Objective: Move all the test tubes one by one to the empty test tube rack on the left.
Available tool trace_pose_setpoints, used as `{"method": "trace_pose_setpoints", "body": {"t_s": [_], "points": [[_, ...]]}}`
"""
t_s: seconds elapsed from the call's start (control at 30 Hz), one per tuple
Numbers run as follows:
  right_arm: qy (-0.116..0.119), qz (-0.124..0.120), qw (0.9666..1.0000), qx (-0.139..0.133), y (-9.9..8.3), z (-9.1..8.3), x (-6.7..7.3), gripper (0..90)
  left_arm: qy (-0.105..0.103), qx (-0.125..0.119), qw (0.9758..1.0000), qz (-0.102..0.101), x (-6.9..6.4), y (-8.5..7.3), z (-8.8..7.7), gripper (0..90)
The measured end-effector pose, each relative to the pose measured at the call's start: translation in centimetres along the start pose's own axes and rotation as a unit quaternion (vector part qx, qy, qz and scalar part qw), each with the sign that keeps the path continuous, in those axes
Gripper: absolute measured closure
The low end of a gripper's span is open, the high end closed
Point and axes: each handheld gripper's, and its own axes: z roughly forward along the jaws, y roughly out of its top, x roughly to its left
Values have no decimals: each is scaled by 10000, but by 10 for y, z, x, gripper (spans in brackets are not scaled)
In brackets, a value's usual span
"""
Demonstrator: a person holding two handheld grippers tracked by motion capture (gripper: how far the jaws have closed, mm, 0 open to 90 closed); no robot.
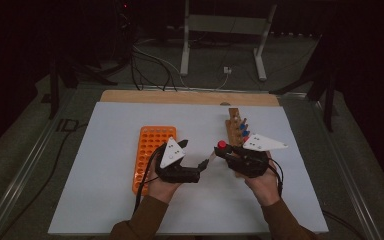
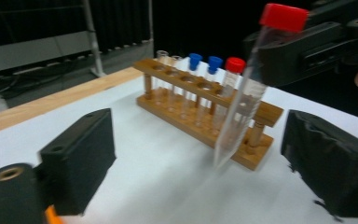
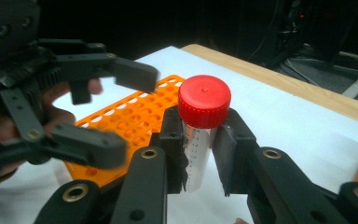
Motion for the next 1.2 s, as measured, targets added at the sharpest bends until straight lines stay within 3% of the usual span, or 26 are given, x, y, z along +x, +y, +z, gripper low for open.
{"method": "trace_pose_setpoints", "body": {"t_s": [0.2, 0.37, 0.6, 0.77, 0.87, 0.9, 1.0, 1.2], "points": [[122, 16, 9999, 56, 1, 6, 5, 745, -79, 158, 9996, 206, -9, 0, 9, 234], [229, 0, 9997, 88, 1, 10, 9, 745, -200, 248, 9989, 350, -13, 0, 12, 489], [291, 3, 9995, 136, 1, 14, 13, 745, -250, 302, 9982, 460, -14, -1, 13, 718], [362, 21, 9993, 133, 0, 13, 12, 737, -282, 302, 9978, 524, -14, -1, 11, 755], [358, 26, 9993, 84, 1, 12, 11, 682, -256, 310, 9980, 482, -13, -1, 11, 757], [403, 60, 9992, -31, 1, 8, 9, 586, -235, 291, 9985, 401, -10, -2, 11, 757], [448, 113, 9988, -159, 2, 3, 5, 444, -179, 251, 9992, 272, -5, -4, 8, 757], [161, 140, 9994, -273, -1, -8, -3, 202, -80, 193, 9997, 134, 4, -8, 1, 757]]}}
